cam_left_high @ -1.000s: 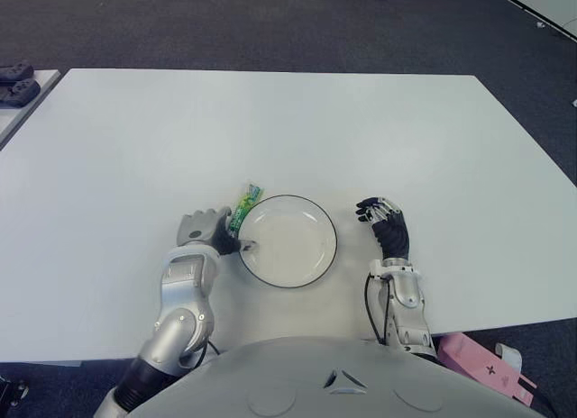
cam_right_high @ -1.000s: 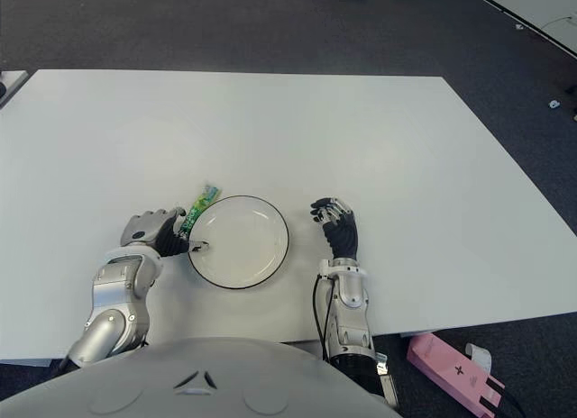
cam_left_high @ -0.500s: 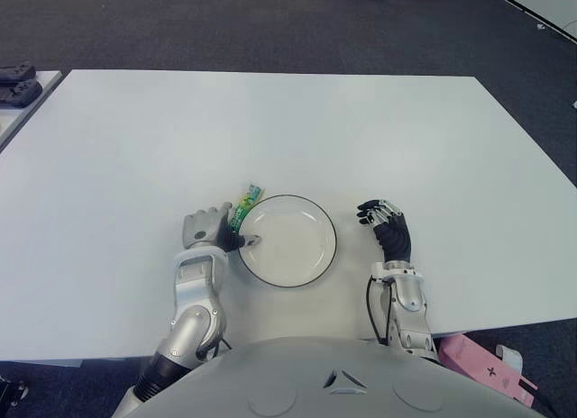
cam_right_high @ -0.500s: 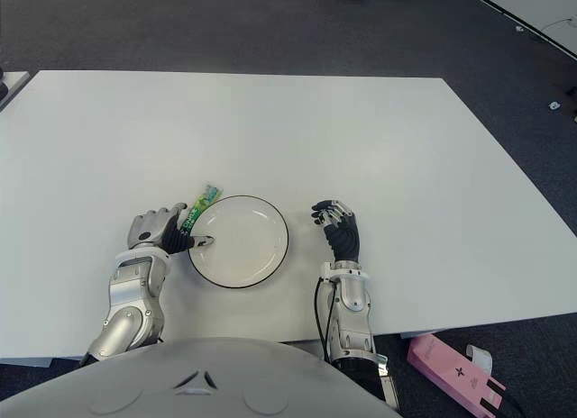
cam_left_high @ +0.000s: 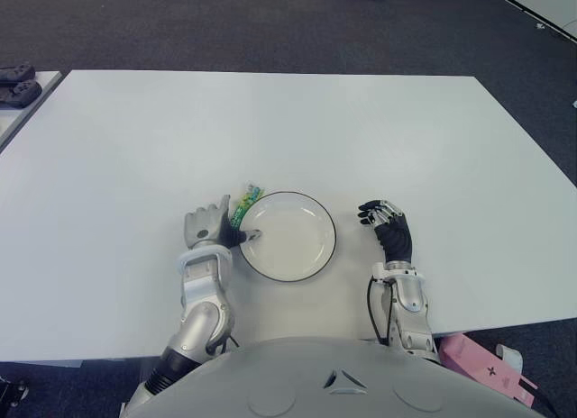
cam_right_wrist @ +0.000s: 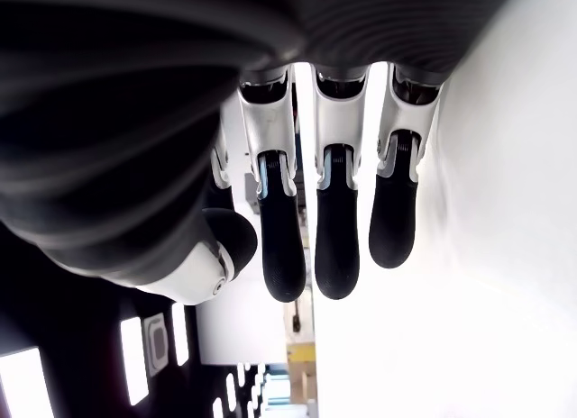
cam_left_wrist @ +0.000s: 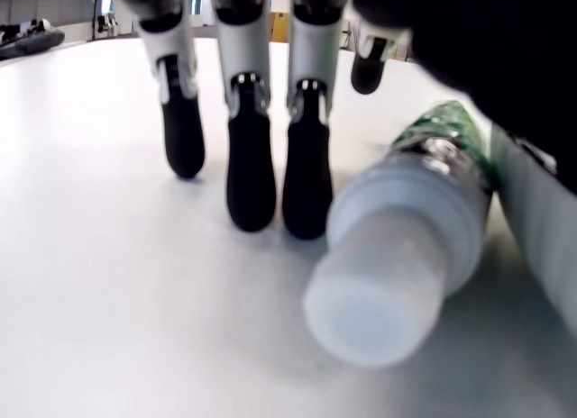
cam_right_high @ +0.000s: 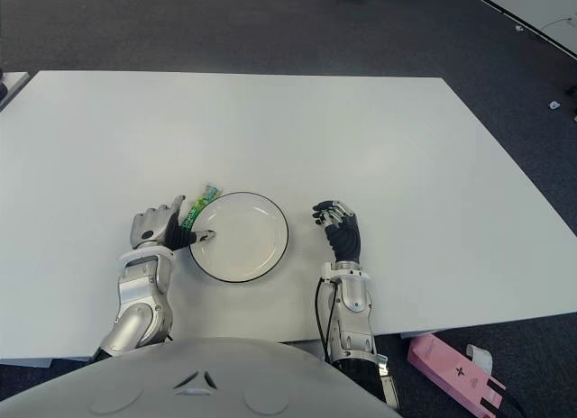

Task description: Put the toothpaste on the table into the plate.

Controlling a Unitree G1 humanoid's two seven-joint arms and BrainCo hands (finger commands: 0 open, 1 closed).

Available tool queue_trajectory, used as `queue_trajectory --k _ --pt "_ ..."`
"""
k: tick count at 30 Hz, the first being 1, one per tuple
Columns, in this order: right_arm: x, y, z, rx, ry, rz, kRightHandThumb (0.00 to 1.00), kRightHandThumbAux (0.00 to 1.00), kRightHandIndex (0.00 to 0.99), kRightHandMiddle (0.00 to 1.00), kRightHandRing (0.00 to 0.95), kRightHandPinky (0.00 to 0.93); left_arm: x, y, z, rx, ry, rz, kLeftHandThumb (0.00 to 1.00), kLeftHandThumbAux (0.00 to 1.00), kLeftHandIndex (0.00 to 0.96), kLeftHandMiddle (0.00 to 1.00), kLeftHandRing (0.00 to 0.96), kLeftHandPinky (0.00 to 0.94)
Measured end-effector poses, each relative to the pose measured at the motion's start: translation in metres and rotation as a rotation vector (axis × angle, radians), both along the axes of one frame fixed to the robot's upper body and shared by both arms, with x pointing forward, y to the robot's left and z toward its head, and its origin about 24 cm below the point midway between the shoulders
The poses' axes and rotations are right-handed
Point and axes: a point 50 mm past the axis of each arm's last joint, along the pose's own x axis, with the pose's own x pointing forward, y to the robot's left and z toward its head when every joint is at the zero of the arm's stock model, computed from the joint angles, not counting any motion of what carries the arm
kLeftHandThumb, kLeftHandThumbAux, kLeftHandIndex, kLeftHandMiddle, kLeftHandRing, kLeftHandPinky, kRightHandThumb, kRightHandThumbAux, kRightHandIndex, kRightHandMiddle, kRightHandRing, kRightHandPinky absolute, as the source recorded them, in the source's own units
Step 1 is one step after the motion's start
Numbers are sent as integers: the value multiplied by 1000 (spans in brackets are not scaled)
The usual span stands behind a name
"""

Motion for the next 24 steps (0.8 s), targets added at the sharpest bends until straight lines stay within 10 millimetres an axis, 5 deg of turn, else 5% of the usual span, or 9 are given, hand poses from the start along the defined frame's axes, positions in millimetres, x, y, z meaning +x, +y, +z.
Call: queue_trajectory --k 12,24 --pt "2 0 0 -4 7 7 709 724 428 478 475 472 3 12 9 -11 -37 25 14 532 161 346 327 361" --pt "6 1 -1 2 6 13 708 724 429 481 471 463 13 50 50 91 -135 38 0 517 231 400 376 405"
